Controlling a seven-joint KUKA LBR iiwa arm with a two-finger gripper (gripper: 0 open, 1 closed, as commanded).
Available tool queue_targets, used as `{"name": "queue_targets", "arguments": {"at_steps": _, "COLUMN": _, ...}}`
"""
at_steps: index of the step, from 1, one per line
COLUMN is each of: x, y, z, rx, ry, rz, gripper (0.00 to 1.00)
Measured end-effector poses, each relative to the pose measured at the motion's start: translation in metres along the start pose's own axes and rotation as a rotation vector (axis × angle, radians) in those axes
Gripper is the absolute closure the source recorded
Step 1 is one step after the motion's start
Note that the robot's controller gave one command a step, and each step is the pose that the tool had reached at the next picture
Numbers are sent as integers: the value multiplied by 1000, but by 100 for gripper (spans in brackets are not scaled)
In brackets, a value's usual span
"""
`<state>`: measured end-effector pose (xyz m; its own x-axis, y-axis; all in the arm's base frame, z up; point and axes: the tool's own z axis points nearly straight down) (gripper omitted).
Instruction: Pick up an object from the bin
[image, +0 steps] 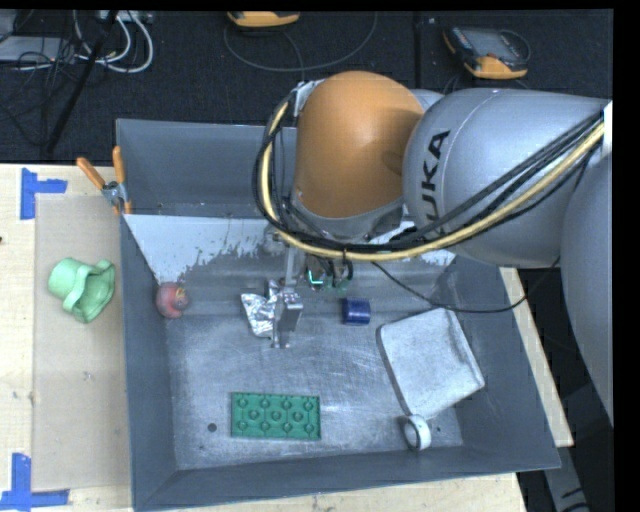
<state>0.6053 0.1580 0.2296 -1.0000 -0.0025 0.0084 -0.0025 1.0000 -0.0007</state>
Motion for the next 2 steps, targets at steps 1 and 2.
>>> {"name": "queue_targets", "arguments": {"at_steps": 1, "x": -15, "y": -25, "z": 148, "rx": -1, "ry": -11, "rz": -130, "gripper": 0}}
{"name": "queue_targets", "arguments": {"at_steps": 2, "x": -12, "y": -18, "z": 158, "rx": -2, "ry": -12, "rz": 4, "gripper": 0}}
